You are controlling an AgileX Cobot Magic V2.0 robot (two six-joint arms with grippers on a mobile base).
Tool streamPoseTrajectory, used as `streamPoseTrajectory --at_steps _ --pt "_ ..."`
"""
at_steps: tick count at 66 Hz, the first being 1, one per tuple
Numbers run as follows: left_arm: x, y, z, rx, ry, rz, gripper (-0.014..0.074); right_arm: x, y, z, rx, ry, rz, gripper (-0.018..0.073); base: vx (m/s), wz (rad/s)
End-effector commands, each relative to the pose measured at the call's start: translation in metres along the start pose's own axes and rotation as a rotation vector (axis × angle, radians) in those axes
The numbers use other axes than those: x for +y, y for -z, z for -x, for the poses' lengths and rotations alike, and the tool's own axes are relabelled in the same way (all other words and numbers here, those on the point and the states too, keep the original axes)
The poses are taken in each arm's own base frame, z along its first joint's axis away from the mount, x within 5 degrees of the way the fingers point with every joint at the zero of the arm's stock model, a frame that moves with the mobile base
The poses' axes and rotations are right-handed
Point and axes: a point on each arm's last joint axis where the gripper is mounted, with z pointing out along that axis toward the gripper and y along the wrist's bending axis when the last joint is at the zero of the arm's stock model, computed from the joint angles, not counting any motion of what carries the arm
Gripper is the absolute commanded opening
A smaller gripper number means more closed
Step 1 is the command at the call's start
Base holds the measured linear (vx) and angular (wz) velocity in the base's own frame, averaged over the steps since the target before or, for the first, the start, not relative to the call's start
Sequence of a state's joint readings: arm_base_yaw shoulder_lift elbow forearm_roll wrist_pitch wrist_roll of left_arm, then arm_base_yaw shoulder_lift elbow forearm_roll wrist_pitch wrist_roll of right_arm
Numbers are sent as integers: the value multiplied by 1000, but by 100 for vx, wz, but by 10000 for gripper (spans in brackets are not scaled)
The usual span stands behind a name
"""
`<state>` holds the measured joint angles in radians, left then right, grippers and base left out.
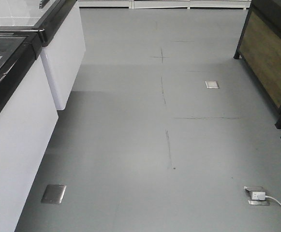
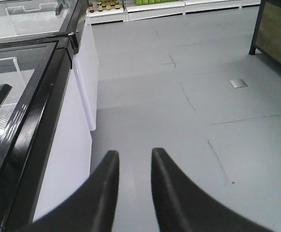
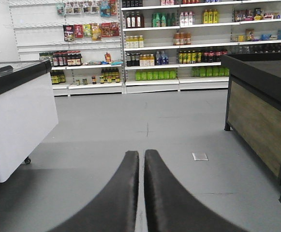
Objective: Left arm holds basket, right arm returns cookies
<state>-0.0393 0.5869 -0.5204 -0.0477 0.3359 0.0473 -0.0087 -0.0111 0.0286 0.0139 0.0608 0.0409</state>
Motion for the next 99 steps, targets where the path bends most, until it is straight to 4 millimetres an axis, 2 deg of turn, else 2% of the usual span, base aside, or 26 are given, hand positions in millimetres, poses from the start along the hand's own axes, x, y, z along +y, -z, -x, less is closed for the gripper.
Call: streamPoseTrajectory --at_steps 1,7,14,20,25,34,45,52,58,66,75,86,99 --pt "0 3 18 -113 12 3 321 0 0 1 -65 8 1 -3 0 0" --pt "0 3 19 -128 12 4 414 0 0 1 -65 8 1 -3 0 0" --pt "0 3 19 -127 16 3 469 0 0 1 -65 8 1 -3 0 0" --pt "0 3 17 -105 30 1 472 0 0 1 -65 8 1 -3 0 0" --pt "0 2 12 -34 115 -1 463 0 0 1 -65 8 1 -3 0 0" --pt "2 -15 11 234 187 34 433 0 0 1 -65 8 1 -3 0 0" --pt "-1 -47 29 455 227 32 414 0 0 1 -65 8 1 -3 0 0" --pt "-4 -65 49 490 274 6 414 0 0 1 -65 8 1 -3 0 0" --pt "-1 -73 70 476 315 2 414 0 0 1 -65 8 1 -3 0 0" --pt "17 -74 102 414 442 27 414 0 0 1 -65 8 1 -3 0 0" --pt "51 -64 125 335 606 91 414 0 1 1 -66 8 2 -3 0 0" --pt "92 -44 141 208 832 147 414 0 1 1 -66 8 2 -3 0 0" --pt "127 -21 152 -2 986 144 414 0 1 1 -66 8 2 -3 0 0"
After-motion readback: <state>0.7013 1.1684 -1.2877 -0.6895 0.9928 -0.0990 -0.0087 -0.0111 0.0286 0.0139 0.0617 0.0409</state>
